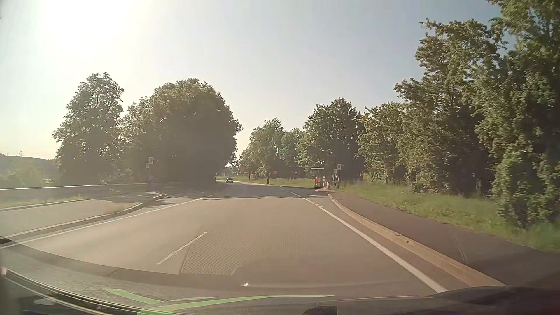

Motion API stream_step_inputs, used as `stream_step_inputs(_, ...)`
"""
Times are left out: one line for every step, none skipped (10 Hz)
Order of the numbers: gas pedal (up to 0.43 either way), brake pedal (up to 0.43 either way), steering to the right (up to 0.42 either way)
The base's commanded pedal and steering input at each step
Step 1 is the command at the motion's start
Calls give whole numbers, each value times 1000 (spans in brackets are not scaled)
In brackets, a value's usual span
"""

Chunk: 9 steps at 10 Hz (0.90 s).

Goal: Follow the waypoints while adhering to traffic rules and regulations

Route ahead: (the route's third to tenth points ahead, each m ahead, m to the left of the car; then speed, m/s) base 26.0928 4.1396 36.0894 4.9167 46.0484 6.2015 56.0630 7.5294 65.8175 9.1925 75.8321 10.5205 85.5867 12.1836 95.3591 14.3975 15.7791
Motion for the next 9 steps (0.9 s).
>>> stream_step_inputs(0, 207, -14)
stream_step_inputs(0, 207, -14)
stream_step_inputs(0, 207, -13)
stream_step_inputs(0, 207, -13)
stream_step_inputs(0, 207, -12)
stream_step_inputs(0, 213, -12)
stream_step_inputs(0, 213, -12)
stream_step_inputs(0, 213, -12)
stream_step_inputs(0, 207, -12)
